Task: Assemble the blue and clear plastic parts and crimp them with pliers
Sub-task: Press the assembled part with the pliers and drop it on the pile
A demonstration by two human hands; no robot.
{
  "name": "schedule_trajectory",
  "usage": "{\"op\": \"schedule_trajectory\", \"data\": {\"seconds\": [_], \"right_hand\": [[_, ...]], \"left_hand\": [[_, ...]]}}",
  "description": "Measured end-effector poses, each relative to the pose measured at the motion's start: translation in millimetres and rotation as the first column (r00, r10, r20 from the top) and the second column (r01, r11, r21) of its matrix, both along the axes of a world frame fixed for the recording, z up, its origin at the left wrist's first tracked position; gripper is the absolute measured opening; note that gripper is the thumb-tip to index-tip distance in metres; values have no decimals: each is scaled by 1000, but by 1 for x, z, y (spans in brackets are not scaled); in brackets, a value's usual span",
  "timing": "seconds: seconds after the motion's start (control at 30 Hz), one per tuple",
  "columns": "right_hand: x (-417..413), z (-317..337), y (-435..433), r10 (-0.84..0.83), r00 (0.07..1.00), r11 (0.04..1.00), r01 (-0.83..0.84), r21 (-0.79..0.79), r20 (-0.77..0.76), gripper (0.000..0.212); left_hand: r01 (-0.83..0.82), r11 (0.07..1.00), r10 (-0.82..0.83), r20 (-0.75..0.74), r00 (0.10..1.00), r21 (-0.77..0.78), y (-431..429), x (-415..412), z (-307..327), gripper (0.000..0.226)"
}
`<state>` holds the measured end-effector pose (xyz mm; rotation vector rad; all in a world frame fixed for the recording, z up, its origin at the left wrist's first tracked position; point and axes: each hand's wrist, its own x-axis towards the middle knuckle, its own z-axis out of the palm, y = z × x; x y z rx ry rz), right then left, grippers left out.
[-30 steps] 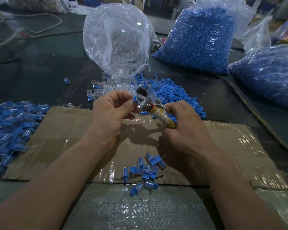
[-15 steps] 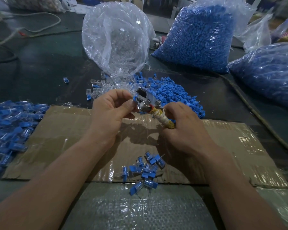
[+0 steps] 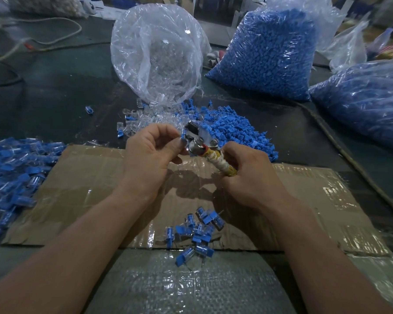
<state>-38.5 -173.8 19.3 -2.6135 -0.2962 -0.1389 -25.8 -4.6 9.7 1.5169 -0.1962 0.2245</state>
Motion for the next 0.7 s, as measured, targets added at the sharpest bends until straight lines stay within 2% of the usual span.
{"op": "schedule_trajectory", "data": {"seconds": [0.47, 0.6, 0.7], "right_hand": [[3, -8, -3, -15, 995, 1000, 17, -16, 97, 26], [7, -9, -11, -147, 972, 987, 133, 90, 182, 27], [10, -12, -17, -271, 944, 960, 250, 129, 188, 30]], "left_hand": [[-1, 1000, 1, -54, 999, 4, 0, -2, 3, 16], [39, 999, -45, -163, 986, -37, 2, 0, 4, 16], [189, 982, -179, -225, 958, 22, -1, -2, 5, 15]]}}
